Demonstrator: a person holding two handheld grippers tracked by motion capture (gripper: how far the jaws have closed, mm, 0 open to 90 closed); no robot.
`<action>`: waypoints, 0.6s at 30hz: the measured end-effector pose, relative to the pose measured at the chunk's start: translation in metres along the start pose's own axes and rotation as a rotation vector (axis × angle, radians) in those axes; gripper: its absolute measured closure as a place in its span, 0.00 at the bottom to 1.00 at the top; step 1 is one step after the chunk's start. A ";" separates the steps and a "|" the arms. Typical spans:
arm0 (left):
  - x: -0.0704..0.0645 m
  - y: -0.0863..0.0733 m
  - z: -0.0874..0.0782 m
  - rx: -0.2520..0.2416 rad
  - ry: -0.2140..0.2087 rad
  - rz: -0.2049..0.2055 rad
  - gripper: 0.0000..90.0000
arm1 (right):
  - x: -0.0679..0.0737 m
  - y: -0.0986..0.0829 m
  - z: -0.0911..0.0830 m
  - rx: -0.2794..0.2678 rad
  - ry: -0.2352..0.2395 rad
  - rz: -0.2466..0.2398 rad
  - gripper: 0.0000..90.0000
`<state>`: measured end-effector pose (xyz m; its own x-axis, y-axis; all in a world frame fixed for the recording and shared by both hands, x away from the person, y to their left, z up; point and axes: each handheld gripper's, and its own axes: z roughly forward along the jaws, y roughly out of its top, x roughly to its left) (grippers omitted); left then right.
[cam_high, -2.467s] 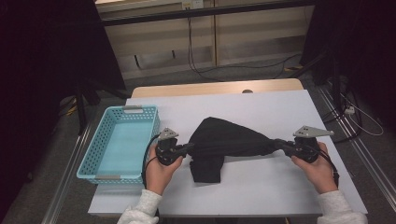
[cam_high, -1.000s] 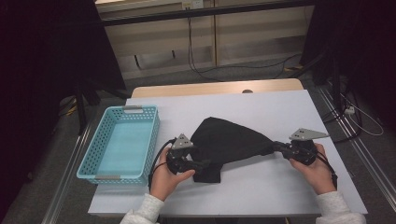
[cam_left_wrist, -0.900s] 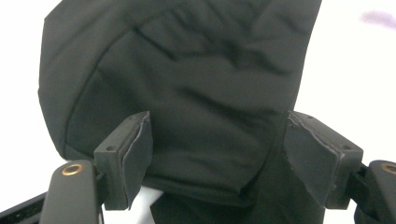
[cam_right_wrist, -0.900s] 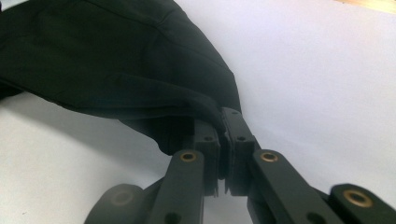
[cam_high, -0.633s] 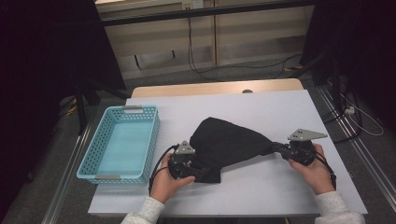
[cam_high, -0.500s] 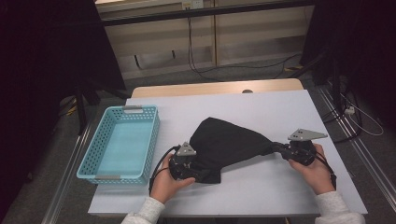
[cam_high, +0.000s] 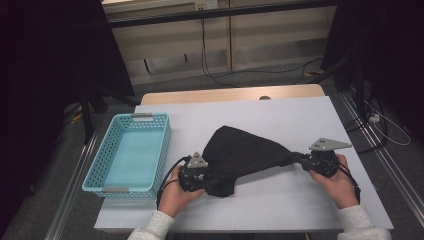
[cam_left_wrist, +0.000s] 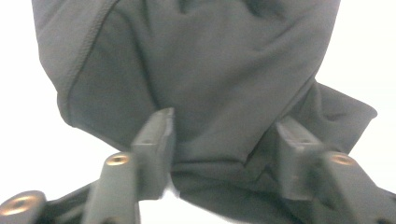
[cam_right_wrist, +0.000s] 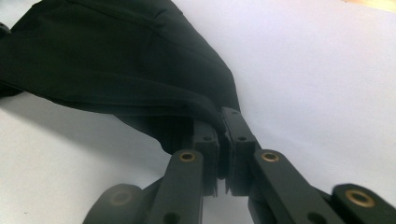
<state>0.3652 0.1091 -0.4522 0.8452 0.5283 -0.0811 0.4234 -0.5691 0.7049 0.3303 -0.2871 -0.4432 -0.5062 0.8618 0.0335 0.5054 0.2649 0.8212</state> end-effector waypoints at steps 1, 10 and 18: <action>0.000 0.001 -0.002 0.002 0.006 -0.006 0.60 | 0.000 0.000 0.000 -0.001 -0.001 0.001 0.95; 0.010 0.007 -0.022 -0.072 -0.002 -0.114 0.89 | 0.000 0.001 -0.002 -0.018 0.006 0.000 0.95; 0.013 0.010 -0.029 -0.116 -0.003 -0.137 0.89 | 0.001 0.003 -0.002 -0.025 0.012 -0.003 0.95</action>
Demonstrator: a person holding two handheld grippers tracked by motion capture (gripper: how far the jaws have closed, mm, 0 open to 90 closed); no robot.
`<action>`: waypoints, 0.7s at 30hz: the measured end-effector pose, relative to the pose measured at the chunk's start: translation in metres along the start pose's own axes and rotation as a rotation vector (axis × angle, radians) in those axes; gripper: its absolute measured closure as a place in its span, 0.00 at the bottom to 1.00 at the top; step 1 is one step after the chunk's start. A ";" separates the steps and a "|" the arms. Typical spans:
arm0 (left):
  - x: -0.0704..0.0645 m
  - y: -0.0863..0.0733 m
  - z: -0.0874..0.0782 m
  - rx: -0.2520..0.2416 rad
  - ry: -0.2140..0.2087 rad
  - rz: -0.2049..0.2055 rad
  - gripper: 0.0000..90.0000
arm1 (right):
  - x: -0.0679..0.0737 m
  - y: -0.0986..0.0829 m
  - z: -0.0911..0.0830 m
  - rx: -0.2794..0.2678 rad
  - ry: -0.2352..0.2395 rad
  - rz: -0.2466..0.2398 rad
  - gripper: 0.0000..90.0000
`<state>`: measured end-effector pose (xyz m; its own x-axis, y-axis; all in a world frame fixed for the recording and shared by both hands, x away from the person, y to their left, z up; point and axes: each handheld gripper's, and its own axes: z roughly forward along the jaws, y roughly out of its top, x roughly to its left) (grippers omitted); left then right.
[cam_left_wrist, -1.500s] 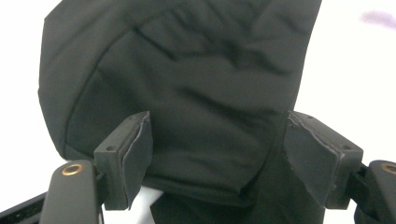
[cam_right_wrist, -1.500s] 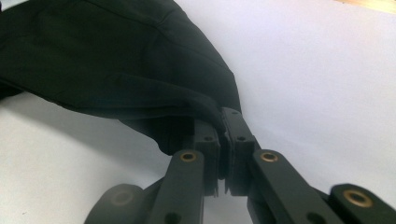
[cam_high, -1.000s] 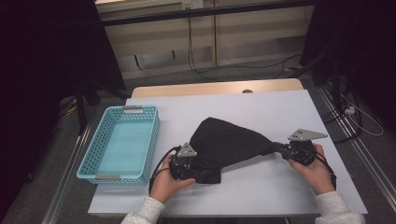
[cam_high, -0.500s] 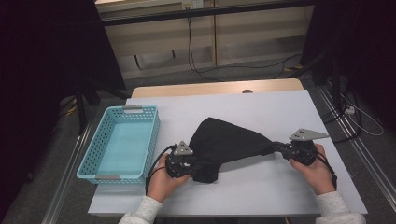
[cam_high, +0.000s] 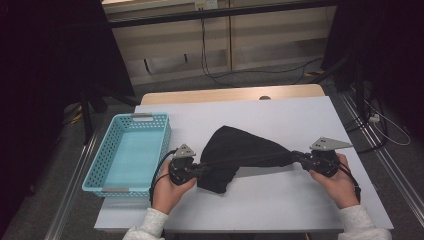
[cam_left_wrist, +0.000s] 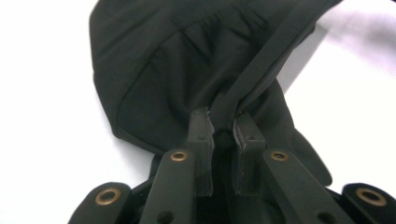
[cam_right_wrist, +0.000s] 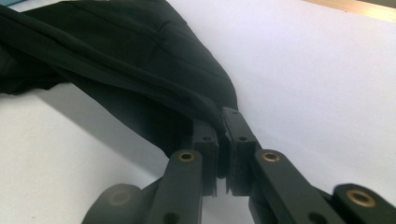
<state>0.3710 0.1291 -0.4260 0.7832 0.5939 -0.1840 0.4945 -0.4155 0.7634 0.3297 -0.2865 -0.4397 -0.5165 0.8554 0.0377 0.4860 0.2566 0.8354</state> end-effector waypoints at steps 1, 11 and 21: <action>0.000 0.000 -0.001 -0.003 -0.001 -0.003 0.89 | 0.000 0.000 0.000 -0.003 -0.002 -0.003 0.94; 0.001 -0.001 0.002 0.002 0.007 -0.002 0.82 | 0.002 0.001 0.000 -0.004 0.002 -0.017 0.95; 0.002 -0.004 0.008 0.000 0.020 0.007 0.64 | 0.000 0.001 -0.001 0.001 -0.007 -0.015 0.95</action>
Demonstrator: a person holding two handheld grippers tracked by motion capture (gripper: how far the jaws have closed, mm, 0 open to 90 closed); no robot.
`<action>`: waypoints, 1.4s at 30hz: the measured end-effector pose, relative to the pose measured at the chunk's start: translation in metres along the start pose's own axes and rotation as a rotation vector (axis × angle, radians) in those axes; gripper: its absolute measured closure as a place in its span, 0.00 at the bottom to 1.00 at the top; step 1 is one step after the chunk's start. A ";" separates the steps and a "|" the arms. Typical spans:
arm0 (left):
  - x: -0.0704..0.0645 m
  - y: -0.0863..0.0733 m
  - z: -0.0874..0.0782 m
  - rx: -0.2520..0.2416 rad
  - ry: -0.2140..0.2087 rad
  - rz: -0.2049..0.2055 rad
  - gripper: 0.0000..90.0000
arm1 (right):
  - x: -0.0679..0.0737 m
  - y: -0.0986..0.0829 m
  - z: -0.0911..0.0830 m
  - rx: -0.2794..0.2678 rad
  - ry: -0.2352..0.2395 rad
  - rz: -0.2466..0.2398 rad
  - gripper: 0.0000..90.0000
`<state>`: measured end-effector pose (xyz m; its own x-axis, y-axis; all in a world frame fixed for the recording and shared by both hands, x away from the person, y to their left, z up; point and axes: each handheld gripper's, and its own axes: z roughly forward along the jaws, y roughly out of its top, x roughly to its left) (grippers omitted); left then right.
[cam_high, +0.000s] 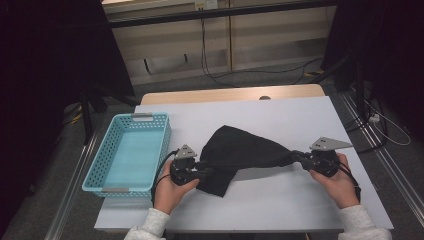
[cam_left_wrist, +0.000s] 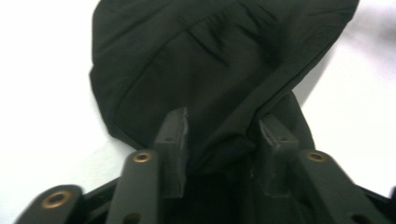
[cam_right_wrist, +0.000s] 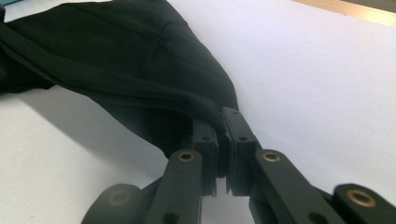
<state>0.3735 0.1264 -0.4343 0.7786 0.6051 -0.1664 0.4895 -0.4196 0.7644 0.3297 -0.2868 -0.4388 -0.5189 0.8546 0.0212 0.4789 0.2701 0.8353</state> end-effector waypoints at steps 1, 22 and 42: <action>0.001 0.000 -0.001 -0.006 0.005 -0.004 0.63 | -0.001 0.000 0.000 -0.001 0.000 0.005 0.95; 0.003 0.002 0.002 -0.018 -0.014 -0.032 0.68 | -0.003 0.000 -0.003 -0.012 -0.008 0.018 0.94; 0.004 0.007 -0.003 -0.043 -0.021 -0.065 0.95 | -0.003 -0.001 -0.002 -0.011 -0.002 0.016 0.94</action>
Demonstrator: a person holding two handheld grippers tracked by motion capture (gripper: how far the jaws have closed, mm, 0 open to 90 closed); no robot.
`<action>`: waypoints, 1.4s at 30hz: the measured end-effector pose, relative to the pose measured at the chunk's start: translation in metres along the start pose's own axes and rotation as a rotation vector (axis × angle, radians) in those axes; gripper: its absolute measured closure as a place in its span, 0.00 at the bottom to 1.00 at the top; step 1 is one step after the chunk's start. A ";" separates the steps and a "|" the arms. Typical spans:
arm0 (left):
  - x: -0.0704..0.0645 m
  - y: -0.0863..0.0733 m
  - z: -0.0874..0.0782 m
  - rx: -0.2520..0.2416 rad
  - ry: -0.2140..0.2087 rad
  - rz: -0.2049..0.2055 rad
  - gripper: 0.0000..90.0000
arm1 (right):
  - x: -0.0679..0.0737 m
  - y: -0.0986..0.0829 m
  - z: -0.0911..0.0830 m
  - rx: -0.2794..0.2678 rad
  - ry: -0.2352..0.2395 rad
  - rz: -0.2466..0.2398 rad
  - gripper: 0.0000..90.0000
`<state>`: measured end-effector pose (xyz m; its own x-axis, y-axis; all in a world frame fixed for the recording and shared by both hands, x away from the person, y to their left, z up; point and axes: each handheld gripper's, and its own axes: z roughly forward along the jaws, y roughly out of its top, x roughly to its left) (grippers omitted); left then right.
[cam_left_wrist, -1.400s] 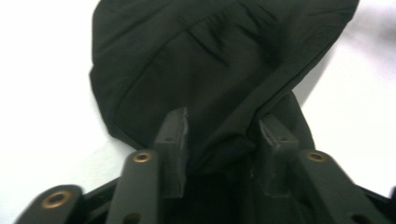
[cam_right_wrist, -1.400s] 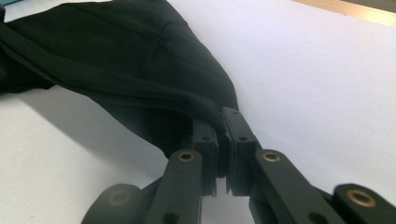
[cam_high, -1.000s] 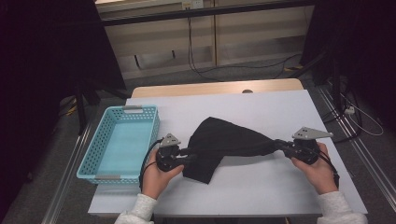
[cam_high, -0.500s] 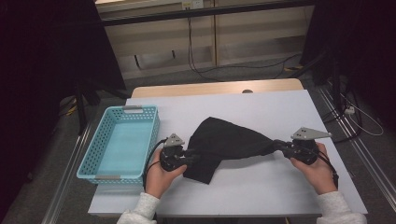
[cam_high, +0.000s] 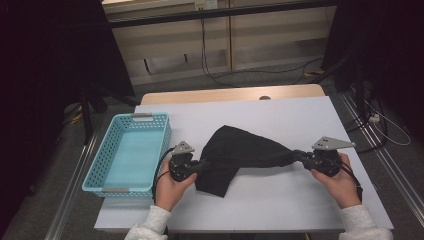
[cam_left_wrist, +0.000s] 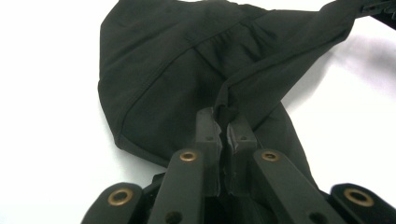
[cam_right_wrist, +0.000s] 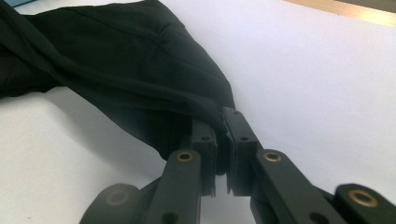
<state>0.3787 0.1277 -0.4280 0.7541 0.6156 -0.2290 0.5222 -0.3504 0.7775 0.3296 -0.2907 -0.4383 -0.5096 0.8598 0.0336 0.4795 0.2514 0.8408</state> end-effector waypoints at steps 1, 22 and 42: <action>0.000 0.000 -0.001 -0.003 0.004 0.001 0.95 | 0.000 0.000 0.000 -0.002 -0.001 0.001 0.94; 0.014 0.009 -0.014 -0.088 0.100 -0.059 0.96 | -0.004 -0.005 0.000 0.005 -0.004 0.017 0.88; 0.017 0.006 -0.011 -0.071 0.104 -0.060 0.96 | 0.004 -0.003 0.021 0.008 0.043 0.012 0.71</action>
<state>0.3907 0.1437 -0.4207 0.6749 0.7051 -0.2174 0.5329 -0.2620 0.8046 0.3410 -0.2793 -0.4522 -0.5336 0.8430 0.0671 0.4913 0.2444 0.8360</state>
